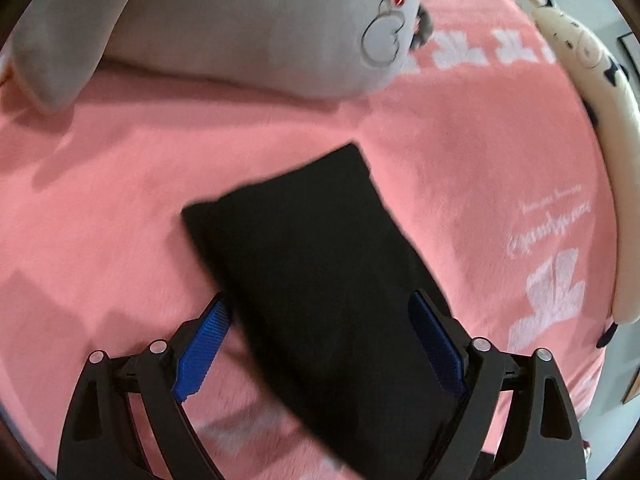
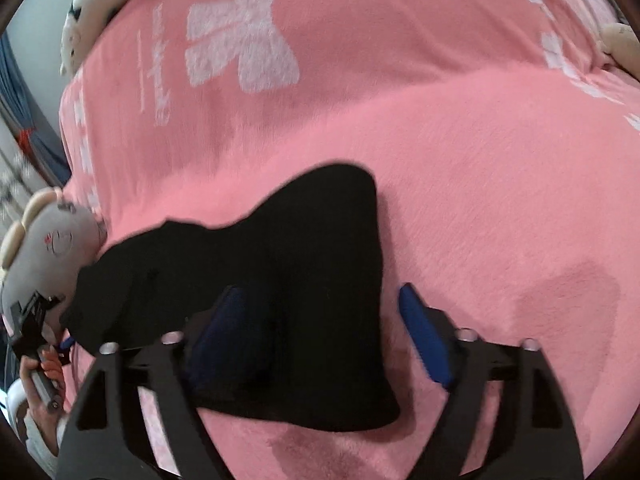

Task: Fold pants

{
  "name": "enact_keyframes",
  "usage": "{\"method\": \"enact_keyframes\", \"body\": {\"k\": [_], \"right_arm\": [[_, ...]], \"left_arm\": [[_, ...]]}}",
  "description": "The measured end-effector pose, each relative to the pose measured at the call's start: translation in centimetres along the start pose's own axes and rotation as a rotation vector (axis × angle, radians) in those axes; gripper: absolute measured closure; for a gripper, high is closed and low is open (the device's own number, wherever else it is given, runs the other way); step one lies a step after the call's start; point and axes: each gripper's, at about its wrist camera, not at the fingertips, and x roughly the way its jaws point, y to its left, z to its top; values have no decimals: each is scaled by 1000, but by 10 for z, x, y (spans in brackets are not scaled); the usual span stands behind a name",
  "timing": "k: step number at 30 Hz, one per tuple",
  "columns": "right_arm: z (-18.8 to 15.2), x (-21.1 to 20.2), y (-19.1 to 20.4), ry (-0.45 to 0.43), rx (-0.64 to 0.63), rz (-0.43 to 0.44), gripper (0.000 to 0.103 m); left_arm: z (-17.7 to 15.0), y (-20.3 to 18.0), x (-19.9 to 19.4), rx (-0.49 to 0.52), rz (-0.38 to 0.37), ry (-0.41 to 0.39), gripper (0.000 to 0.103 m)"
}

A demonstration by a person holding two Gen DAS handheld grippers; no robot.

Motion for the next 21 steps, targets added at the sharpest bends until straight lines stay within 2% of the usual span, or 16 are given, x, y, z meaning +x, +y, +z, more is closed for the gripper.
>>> {"method": "enact_keyframes", "body": {"k": [1, 2, 3, 5, 8, 11, 14, 16, 18, 19, 21], "right_arm": [[0, -1, -1, -16, 10, 3, 19], [2, -4, -3, -32, 24, 2, 17], [3, -8, -7, -58, 50, -3, 17], [6, -14, -14, -92, 81, -7, 17], [10, -23, -23, -156, 134, 5, 17], [13, -30, -27, -191, 144, 22, 16], [14, -31, -26, -196, 140, 41, 16], [15, -32, -25, -200, 127, 45, 16], [15, -33, -22, -206, 109, 46, 16], [16, -34, -22, -206, 103, 49, 16], [17, -34, -21, -202, 97, 63, 16]], "left_arm": [[1, -3, 1, 17, -34, 2, 34], [3, -8, 2, 36, -37, 4, 52], [4, -17, -2, 73, -30, -10, 66], [3, -41, -12, 154, -64, -30, 85], [-9, -97, -38, 293, -166, -35, 88], [-39, -159, -60, 448, -264, -10, 88], [-90, -219, -70, 602, -342, 54, 88], [-132, -244, -65, 693, -363, 118, 88], [-166, -257, -50, 763, -342, 181, 88], [-192, -261, -36, 816, -295, 218, 87], [-240, -260, -8, 930, -145, 268, 79]]}}
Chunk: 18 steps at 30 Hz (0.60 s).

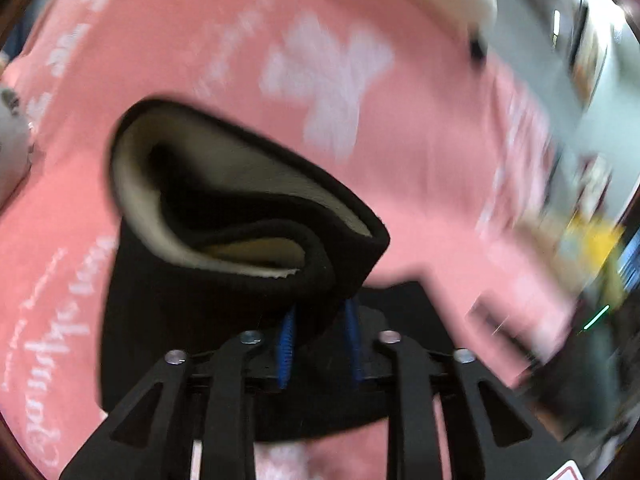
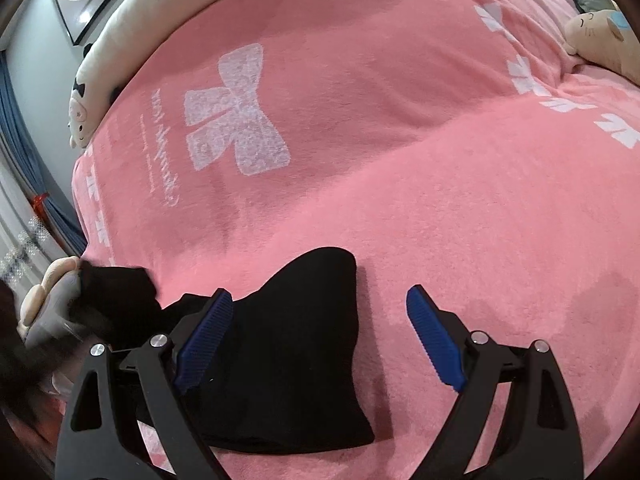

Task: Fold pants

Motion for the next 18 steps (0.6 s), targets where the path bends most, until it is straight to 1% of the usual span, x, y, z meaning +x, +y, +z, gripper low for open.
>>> {"method": "enact_keyframes", "body": {"k": [1, 2, 3, 4, 5, 7, 8, 9, 10, 12, 14, 15, 18], "right_arm": [[0, 0, 0, 1, -2, 6, 16], [0, -1, 0, 0, -7, 8, 16], [0, -1, 1, 1, -13, 12, 16], [-1, -2, 2, 4, -19, 24, 16], [-1, -2, 3, 8, -24, 37, 16], [-2, 2, 10, 36, -44, 82, 16], [-3, 4, 17, 62, -58, 114, 16], [-4, 5, 24, 80, -68, 143, 16], [-5, 8, 33, 105, -77, 181, 15], [-8, 23, 57, 204, -89, 251, 14], [-12, 45, 74, 299, -81, 306, 14], [-16, 59, 81, 340, -80, 319, 14], [-26, 90, 91, 409, -98, 246, 14]], "left_arm": [[-8, -7, 10, 21, 33, 33, 77], [-19, -14, 16, 42, 36, 57, 70], [-26, -18, 16, 48, 15, 57, 51], [-34, -20, 10, 57, -22, 41, 38], [-41, -21, 2, 69, -32, 21, 18], [-55, -20, -13, 116, -33, -16, 17], [-62, -18, -20, 154, -15, -21, 17], [-68, -15, -24, 182, 20, -15, 17], [-68, -11, -23, 194, 51, -6, 17], [-70, 4, -24, 192, 112, 12, 17], [-68, 19, -26, 163, 135, 12, 17], [-66, 29, -26, 137, 145, 16, 17], [-62, 51, -29, 79, 189, 49, 17]]}}
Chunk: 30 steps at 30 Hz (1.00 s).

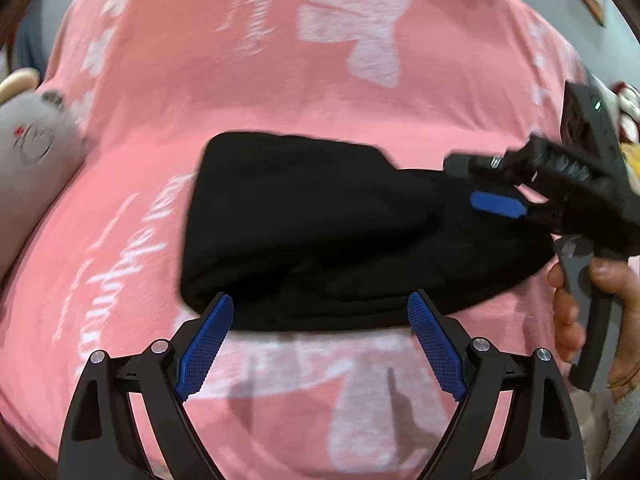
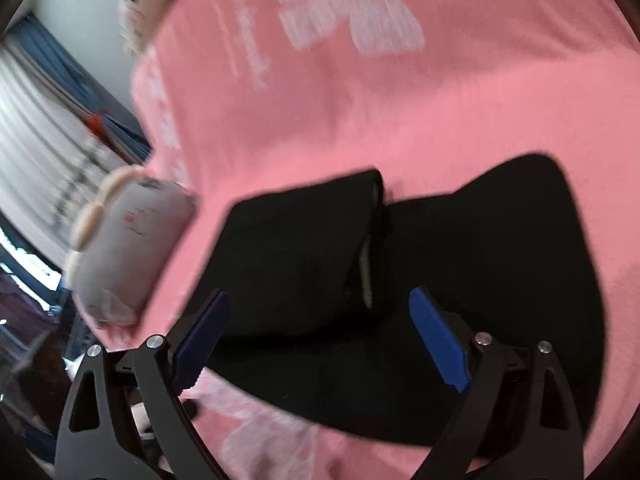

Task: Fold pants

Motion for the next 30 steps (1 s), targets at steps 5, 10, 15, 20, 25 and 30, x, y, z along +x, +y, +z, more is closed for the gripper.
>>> {"method": "enact_keyframes", "body": {"k": [5, 10, 15, 20, 25, 30], "right_arm": [[2, 36, 15, 74, -26, -40, 50], [8, 35, 46, 52, -72, -53, 91], [18, -48, 89, -138, -175, -2, 92], [-14, -92, 75, -179, -210, -159, 90], [-55, -52, -33, -3, 122, -179, 82], [-31, -78, -15, -112, 56, -208, 43]], "left_arm": [[-11, 21, -1, -28, 58, 39, 17], [-22, 36, 0, -63, 59, 57, 17], [-27, 45, -7, -63, 73, 54, 17], [-31, 50, -9, -86, 63, 63, 17], [-33, 43, -4, -82, 50, 96, 17], [-30, 32, -13, -25, 79, 76, 17]]}}
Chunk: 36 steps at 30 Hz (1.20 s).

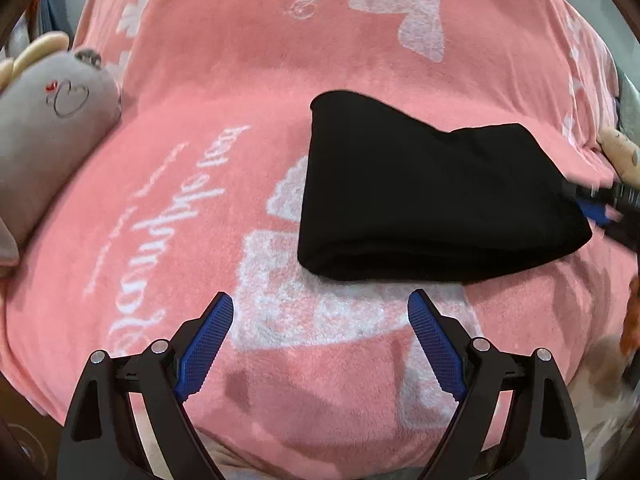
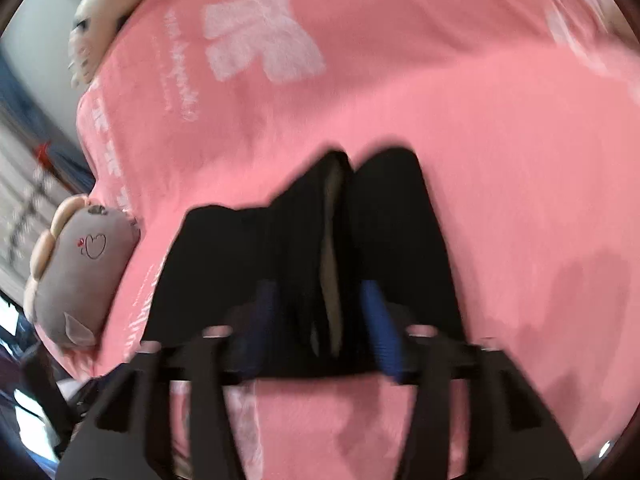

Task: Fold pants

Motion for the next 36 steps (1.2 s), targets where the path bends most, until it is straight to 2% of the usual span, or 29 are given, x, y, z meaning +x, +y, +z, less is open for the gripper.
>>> {"method": "enact_keyframes", "body": {"k": [3, 7, 8, 9, 10, 11, 12, 16, 17, 18, 20, 21, 22, 24, 25, 26, 27, 30, 33, 34, 35, 36], "right_arm": [[23, 20, 2, 20, -40, 32, 43], [41, 74, 1, 88, -71, -23, 44], [40, 82, 1, 94, -83, -34, 50], [37, 85, 10, 91, -119, -49, 80], [35, 86, 15, 100, -149, -42, 89], [37, 80, 23, 93, -172, -13, 91], [41, 69, 29, 68, -192, 8, 92], [51, 15, 37, -67, -224, 1, 92], [51, 10, 28, -70, -215, -28, 91], [50, 15, 20, -51, -207, -60, 85], [43, 45, -5, 70, -182, -140, 81], [35, 56, -21, 97, -130, -113, 81], [33, 48, -24, 72, -96, -71, 80], [32, 26, -18, 29, -61, -48, 78], [29, 16, -15, 4, -55, -36, 75], [25, 4, -15, -15, -49, -12, 67], [14, -9, -14, -24, -35, 8, 65], [-14, -21, -14, 18, -19, 22, 65], [-38, -13, -21, 67, 12, 19, 66], [-42, -5, -21, 75, 20, 8, 69], [-43, -2, -19, 80, 8, -17, 84], [-40, -1, -14, 70, -13, -23, 88]], "left_arm": [[5, -7, -1, -1, -7, -9, 17], [9, -21, -1, 14, -16, -6, 17], [10, -24, -1, 22, -20, -4, 17], [11, -28, -1, 35, -26, -2, 17], [12, -31, 0, 43, -25, -2, 17], [12, -34, 0, 50, -27, -1, 17], [13, -36, 1, 54, -33, 1, 17], [17, -42, 1, 57, -76, 3, 17], [18, -43, 0, 54, -87, -2, 17], [19, -43, 0, 50, -98, -5, 17], [19, -45, 4, 40, -116, 4, 17], [19, -46, 7, 37, -118, 19, 16], [19, -47, 9, 36, -118, 32, 16], [18, -48, 11, 41, -106, 47, 17], [17, -48, 10, 47, -99, 48, 17], [16, -48, 8, 55, -92, 43, 17], [15, -46, 4, 57, -84, 33, 17], [13, -42, 2, 44, -68, 28, 16], [13, -39, 3, 21, -60, 36, 16], [12, -39, 3, 15, -59, 39, 17], [12, -39, 2, 7, -61, 41, 16], [12, -39, 1, 1, -63, 41, 16]]}}
